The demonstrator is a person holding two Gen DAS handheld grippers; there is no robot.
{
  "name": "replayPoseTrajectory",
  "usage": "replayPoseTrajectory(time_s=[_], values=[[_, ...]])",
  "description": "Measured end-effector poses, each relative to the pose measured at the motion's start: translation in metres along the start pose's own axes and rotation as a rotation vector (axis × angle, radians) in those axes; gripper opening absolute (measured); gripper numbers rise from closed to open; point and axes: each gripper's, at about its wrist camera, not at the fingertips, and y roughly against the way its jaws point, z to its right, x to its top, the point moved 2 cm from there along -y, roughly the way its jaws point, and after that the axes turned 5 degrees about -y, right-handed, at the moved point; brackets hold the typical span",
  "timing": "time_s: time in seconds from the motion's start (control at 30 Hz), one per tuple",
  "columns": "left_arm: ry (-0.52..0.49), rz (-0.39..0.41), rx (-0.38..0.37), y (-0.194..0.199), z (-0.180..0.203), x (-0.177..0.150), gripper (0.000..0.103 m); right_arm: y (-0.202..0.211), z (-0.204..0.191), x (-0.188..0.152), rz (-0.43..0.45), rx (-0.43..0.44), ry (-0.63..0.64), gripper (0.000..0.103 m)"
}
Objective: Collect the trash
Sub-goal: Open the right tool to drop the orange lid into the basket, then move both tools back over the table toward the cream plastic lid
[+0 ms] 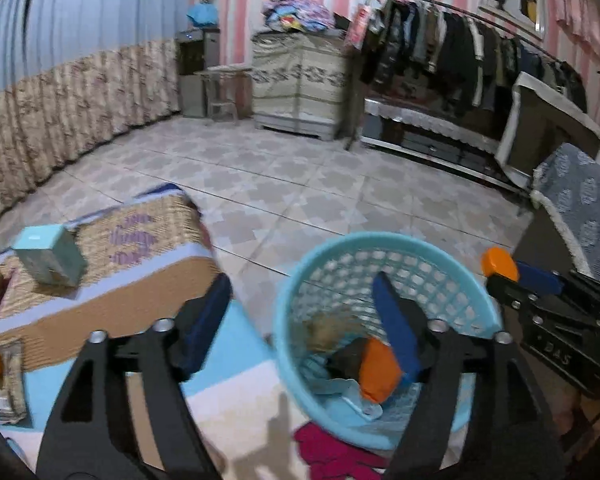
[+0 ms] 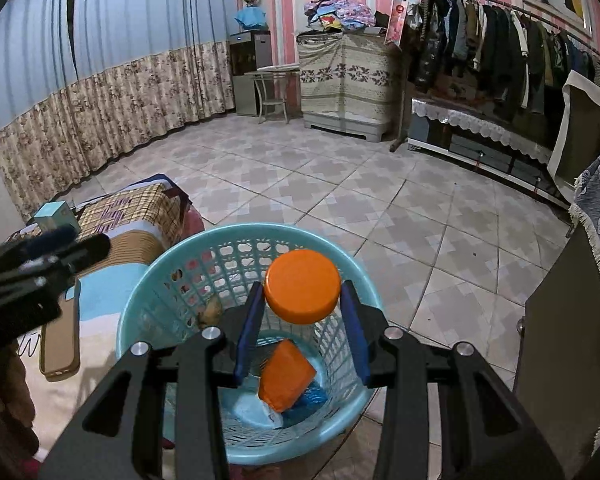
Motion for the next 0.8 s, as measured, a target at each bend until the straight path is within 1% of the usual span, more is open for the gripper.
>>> replayPoseTrajectory(time_s=[0.13, 0.23, 0.33, 0.37, 0.4, 0.47, 0.53, 0.57, 0.67, 0.7, 0.73, 0.8], values=[[0.010, 0.020, 0.070, 0.011, -0.017, -0.004, 0.091, -0.001, -0.009, 0.000, -0.003, 0.013, 0.004, 0.039], [0.022, 0.031, 0.100, 0.019, -0.027, -0.006, 0.097, -0.003, -0.017, -0.002, -0.008, 0.019, 0.004, 0.040], [0.034, 0.044, 0.127, 0.028, -0.036, -0.007, 0.097, -0.007, -0.024, 0.000, -0.004, 0.037, -0.003, 0.040], [0.037, 0.047, 0.135, 0.032, -0.040, -0.007, 0.097, -0.008, -0.025, 0.001, -0.002, 0.043, -0.004, 0.044], [0.041, 0.052, 0.146, 0.036, -0.043, -0.007, 0.097, -0.009, -0.026, 0.001, 0.004, 0.044, -0.008, 0.058], [0.046, 0.059, 0.162, 0.042, -0.051, -0.009, 0.098, -0.009, -0.027, 0.001, 0.029, 0.027, -0.017, 0.076], [0.054, 0.067, 0.182, 0.050, -0.061, -0.013, 0.098, -0.014, -0.028, 0.001, 0.029, 0.017, -0.020, 0.077], [0.059, 0.068, 0.187, 0.053, -0.065, -0.014, 0.098, -0.015, -0.028, 0.001, 0.025, 0.010, -0.023, 0.080], [0.083, 0.073, 0.205, 0.064, -0.078, -0.020, 0.098, -0.016, -0.029, 0.000, 0.027, -0.012, -0.037, 0.082], [0.087, 0.075, 0.211, 0.068, -0.082, -0.021, 0.098, -0.014, -0.029, 0.001, 0.033, -0.017, -0.040, 0.089], [0.089, 0.078, 0.226, 0.074, -0.088, -0.024, 0.098, -0.011, -0.029, 0.001, 0.045, -0.024, -0.041, 0.092], [0.092, 0.086, 0.249, 0.083, -0.095, -0.027, 0.098, -0.004, -0.033, 0.002, 0.065, -0.032, -0.034, 0.092]])
